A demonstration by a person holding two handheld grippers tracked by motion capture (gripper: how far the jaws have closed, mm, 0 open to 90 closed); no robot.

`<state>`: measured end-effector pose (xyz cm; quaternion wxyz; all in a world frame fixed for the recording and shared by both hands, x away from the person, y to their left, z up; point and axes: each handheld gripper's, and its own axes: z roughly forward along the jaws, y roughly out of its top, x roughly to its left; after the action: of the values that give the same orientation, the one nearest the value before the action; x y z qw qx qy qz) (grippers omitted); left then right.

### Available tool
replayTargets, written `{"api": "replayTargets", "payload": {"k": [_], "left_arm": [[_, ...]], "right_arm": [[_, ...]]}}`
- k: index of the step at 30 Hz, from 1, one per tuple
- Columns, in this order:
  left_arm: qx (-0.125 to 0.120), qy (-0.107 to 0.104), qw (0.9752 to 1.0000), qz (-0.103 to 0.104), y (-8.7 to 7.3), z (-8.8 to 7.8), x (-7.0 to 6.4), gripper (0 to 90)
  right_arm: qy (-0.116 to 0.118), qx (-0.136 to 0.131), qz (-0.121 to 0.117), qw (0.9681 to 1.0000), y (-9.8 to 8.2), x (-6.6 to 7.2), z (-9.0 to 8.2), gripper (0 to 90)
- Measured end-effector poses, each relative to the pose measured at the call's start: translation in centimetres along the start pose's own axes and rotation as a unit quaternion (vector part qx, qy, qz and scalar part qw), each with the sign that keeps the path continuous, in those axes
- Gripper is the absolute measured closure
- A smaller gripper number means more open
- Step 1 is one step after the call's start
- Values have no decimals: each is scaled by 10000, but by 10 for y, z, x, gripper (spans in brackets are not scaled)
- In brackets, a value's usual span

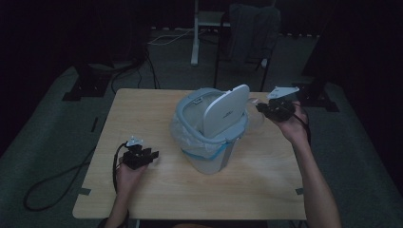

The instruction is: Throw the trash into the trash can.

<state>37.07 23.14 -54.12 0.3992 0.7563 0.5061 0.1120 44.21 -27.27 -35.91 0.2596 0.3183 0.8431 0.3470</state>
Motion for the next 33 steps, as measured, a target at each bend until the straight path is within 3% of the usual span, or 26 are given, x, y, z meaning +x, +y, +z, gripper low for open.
{"api": "replayTargets", "payload": {"k": [33], "left_arm": [[-11,-17,10000,-28,0,0,0,547]], "right_arm": [[-255,-283,-125,9992,35,-10,-29,831]]}}
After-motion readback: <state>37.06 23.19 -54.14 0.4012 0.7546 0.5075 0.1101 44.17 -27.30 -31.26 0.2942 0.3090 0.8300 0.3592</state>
